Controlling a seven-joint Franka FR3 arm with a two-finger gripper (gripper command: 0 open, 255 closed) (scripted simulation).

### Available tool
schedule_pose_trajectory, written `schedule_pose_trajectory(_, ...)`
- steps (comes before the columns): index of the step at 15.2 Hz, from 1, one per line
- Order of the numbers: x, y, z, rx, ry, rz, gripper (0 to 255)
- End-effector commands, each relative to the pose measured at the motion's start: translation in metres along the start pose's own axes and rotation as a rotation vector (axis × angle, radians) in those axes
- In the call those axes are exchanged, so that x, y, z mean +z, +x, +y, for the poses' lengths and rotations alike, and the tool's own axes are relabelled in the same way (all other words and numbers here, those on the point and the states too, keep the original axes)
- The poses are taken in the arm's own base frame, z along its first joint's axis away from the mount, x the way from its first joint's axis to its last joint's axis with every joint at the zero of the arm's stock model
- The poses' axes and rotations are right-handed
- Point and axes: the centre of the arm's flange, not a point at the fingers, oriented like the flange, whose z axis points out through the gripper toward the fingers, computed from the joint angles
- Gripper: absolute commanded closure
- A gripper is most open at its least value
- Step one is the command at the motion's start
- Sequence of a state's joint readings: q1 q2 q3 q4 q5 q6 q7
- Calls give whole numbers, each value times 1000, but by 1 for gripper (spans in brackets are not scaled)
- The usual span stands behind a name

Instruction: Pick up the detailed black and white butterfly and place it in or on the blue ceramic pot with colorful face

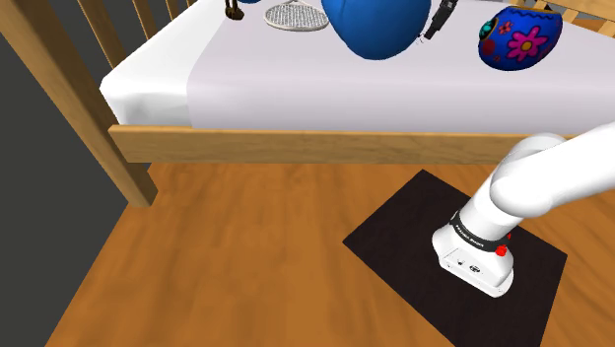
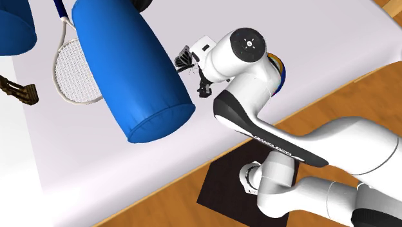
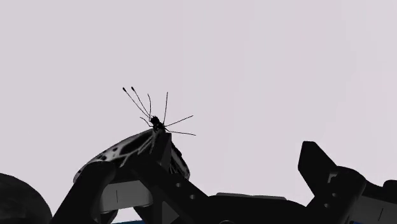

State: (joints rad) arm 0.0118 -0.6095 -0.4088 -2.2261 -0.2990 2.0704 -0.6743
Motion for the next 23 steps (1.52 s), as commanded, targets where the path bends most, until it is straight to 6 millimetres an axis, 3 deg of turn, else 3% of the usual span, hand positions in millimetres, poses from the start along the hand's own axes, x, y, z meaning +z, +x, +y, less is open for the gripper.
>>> schedule_pose_trajectory(1, 0, 2, 24, -35, -25, 28, 0)
schedule_pose_trajectory(4, 1, 5, 55, -80, -57, 68, 0)
schedule_pose_trajectory(12, 41, 8, 57, -80, -57, 68, 0)
schedule_pose_trajectory(19, 41, 8, 57, -80, -57, 68, 0)
schedule_pose_trajectory(20, 41, 8, 57, -80, -57, 68, 255)
schedule_pose_trajectory(23, 41, 8, 57, -80, -57, 68, 255)
